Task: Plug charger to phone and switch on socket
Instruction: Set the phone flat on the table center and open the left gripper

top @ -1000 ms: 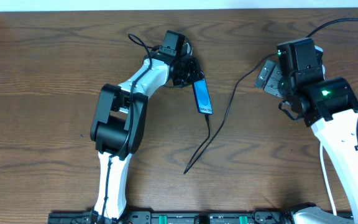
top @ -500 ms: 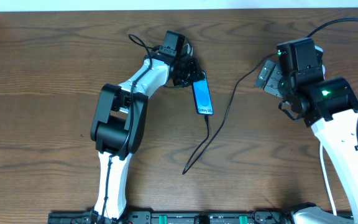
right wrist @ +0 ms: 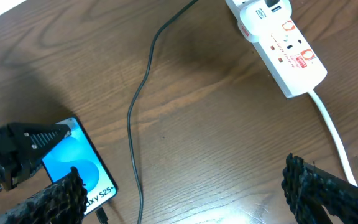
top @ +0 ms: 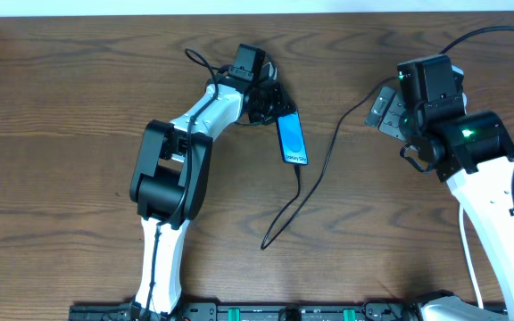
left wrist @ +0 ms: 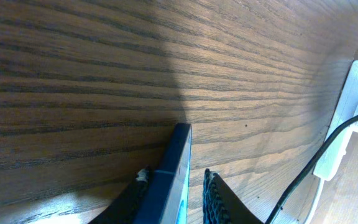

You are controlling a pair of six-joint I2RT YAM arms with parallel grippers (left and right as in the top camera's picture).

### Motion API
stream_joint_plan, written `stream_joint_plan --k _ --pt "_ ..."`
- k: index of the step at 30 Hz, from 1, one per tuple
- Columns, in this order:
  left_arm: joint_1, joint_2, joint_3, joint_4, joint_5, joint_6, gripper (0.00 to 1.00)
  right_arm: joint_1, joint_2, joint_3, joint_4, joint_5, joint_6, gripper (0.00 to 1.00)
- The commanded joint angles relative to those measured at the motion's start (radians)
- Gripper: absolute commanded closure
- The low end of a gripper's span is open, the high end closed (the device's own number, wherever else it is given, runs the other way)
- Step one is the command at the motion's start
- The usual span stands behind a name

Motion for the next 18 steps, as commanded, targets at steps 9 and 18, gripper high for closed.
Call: stream_joint_plan --k 9,18 --pt "0.002 0.010 0.008 0.000 0.008 0.003 0.38 -0.002 0.004 0.001 -0.008 0.003 -0.015 0.01" --pt "0.002 0.010 0.008 0.000 0.000 0.004 0.18 -0.002 0.004 0.001 -0.013 0.003 -0.016 0.01"
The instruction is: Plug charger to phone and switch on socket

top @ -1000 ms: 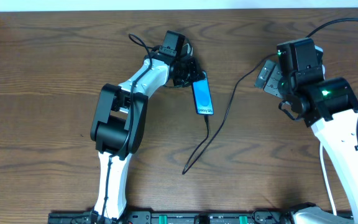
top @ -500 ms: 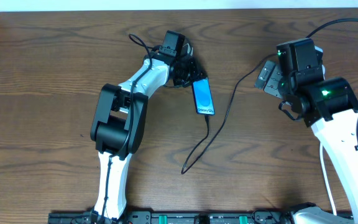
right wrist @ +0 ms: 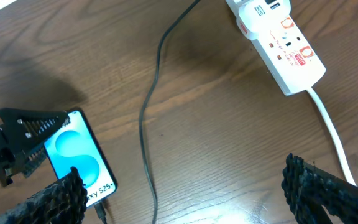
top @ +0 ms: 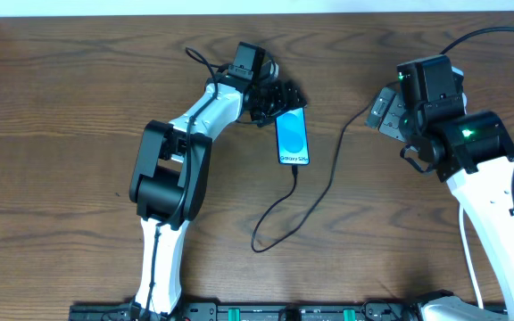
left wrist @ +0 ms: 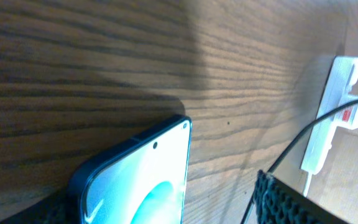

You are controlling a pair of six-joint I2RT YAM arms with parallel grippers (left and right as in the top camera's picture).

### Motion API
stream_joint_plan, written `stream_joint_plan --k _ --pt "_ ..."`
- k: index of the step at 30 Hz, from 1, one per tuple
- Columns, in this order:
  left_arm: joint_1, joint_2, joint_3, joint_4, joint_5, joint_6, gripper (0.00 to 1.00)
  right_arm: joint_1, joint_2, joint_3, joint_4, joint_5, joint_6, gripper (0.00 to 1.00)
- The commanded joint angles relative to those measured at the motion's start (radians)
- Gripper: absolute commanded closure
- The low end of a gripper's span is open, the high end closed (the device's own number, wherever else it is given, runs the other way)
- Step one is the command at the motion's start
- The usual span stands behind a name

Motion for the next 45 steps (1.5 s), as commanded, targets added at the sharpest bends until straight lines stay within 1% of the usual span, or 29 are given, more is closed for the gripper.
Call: stream_joint_plan --k 1,10,26,33,36,39,45 --pt "0.003 0.013 0.003 -0.019 -0.043 0.004 0.16 -0.002 0.004 0.001 -0.006 0.005 -0.016 0.01" --pt "0.003 0.013 0.003 -0.068 -0.146 0.009 0.13 -0.002 0.004 0.001 -0.008 0.005 -0.016 0.01" --pt "0.029 0.013 0.003 -0.078 -0.210 0.024 0.11 -0.002 0.004 0.001 -0.019 0.005 -0.016 0.01" --pt "0.047 0.005 0.007 -0.079 -0.315 0.028 0.10 -0.002 0.004 0.001 -0.030 0.005 -0.019 0.01" --pt "0.074 -0.015 0.024 -0.088 -0.357 0.099 0.10 -0.002 0.004 0.001 -0.034 0.005 -0.031 0.01" --pt "0.111 -0.058 0.045 -0.128 -0.429 0.146 0.10 -0.002 0.004 0.001 -0.037 0.005 -0.031 0.01" --pt "0.204 -0.217 0.046 -0.224 -0.539 0.232 0.09 -0.002 0.004 0.001 -0.030 0.005 -0.030 0.01"
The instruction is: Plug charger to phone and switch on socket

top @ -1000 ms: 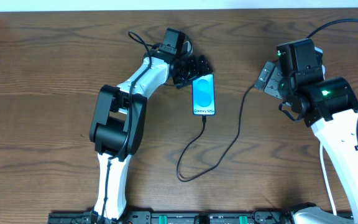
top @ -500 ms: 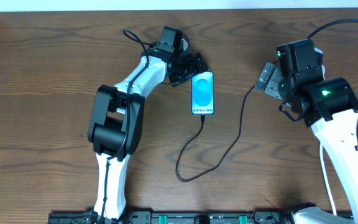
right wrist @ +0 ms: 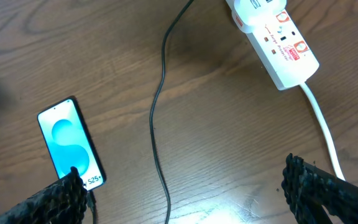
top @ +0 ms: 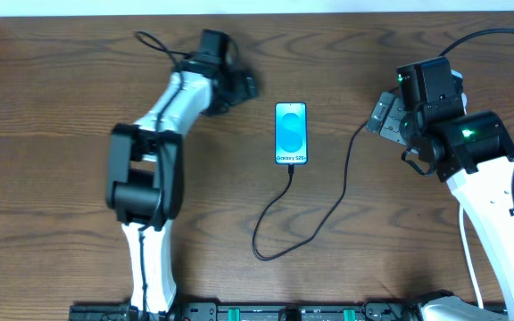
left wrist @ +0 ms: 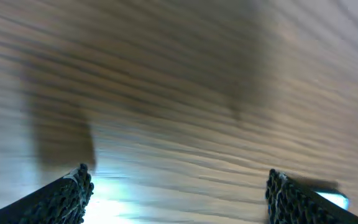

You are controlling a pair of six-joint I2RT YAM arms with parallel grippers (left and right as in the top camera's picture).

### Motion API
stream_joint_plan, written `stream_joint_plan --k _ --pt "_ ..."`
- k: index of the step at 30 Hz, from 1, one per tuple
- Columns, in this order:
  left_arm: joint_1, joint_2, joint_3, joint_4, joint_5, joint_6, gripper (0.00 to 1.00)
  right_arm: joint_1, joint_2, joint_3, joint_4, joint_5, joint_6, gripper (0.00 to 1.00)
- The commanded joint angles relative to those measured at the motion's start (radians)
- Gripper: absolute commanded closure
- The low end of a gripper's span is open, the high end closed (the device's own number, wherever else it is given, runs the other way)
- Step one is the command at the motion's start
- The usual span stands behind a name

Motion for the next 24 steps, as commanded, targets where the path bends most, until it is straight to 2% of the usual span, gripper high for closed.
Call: stream_joint_plan --k 1,7,14,24 --pt "0.063 -0.166 0.013 -0.056 -0.126 0.099 0.09 -0.002 0.005 0.001 0.002 0.005 -0.014 0.01" --pt "0.131 -0.381 0.013 -0.193 -0.150 0.148 0.09 -0.002 0.005 0.001 0.006 0.005 -0.014 0.01" --pt "0.148 -0.624 0.013 -0.307 -0.155 0.147 0.09 -0.002 0.005 0.001 0.005 0.003 -0.014 0.01" --pt "0.148 -0.780 0.013 -0.362 -0.155 0.147 0.09 -0.002 0.005 0.001 0.005 -0.003 -0.014 0.01"
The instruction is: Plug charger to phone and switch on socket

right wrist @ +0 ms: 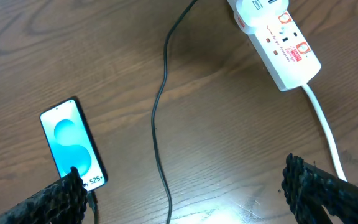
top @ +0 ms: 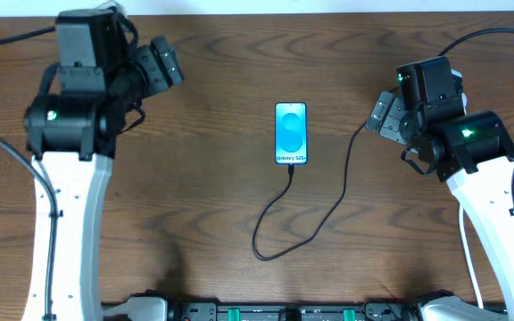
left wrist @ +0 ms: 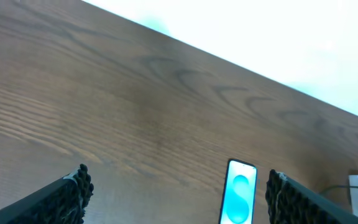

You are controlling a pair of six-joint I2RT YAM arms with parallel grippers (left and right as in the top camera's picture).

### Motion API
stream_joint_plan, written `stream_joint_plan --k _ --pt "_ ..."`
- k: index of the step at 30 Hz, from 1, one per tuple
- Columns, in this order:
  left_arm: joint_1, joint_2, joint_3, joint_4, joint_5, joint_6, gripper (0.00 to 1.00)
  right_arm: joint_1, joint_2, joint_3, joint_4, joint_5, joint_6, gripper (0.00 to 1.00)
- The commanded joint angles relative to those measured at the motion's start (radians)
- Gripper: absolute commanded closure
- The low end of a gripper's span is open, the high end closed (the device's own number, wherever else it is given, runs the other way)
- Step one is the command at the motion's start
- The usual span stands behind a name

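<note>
The phone (top: 292, 133) lies flat mid-table with its blue screen lit and facing up; it also shows as the phone (left wrist: 240, 199) and the phone (right wrist: 72, 144). A black charger cable (top: 315, 218) is plugged into its near end and loops off to the right. The white socket strip (right wrist: 278, 46) lies at the right, hidden under the right arm in the overhead view. My left gripper (top: 161, 69) hangs open and empty far left of the phone. My right gripper (right wrist: 188, 196) is open and empty, above the table between phone and strip.
The strip's white lead (right wrist: 325, 134) runs toward the near right. The dark wooden table (top: 194, 205) ends at a white back edge (left wrist: 260, 37).
My left arm has pulled back from just left of the phone to the table's far left, and its wrist view now takes in the table from higher up. Phone, cable and right arm are unchanged.
At first my left gripper was shut on the phone, held on edge with the cable plugged in. Then the phone lay flat with the gripper open at its top. After that the gripper was clear to the left, and now it is withdrawn far left.
</note>
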Motion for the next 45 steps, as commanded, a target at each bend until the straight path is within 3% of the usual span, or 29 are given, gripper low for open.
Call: stream_joint_plan --k 1,5,13,21,28,38,45 --pt "0.003 -0.011 0.013 -0.014 -0.020 0.021 0.09 -0.002 0.005 0.001 -0.001 0.002 -0.011 0.01" --pt "0.003 -0.011 0.010 -0.018 -0.020 0.021 0.09 -0.002 0.005 0.001 0.004 0.002 -0.016 0.01" --pt "0.003 -0.011 0.010 -0.018 -0.020 0.021 0.09 -0.042 0.005 0.005 0.035 -0.177 -0.208 0.01" --pt "0.003 -0.011 0.010 -0.018 -0.020 0.021 0.09 -0.307 0.005 0.111 -0.042 -0.562 -0.398 0.01" --pt "0.003 -0.011 0.010 -0.018 -0.020 0.021 0.09 -0.529 0.042 0.277 -0.216 -0.620 -0.537 0.01" --pt "0.003 -0.011 0.010 -0.018 -0.020 0.021 0.09 -0.655 0.372 0.623 -0.503 -0.620 -0.682 0.01" --pt "0.003 -0.011 0.010 -0.018 -0.020 0.021 0.09 -0.685 0.623 0.807 -0.551 -0.620 -0.717 0.01"
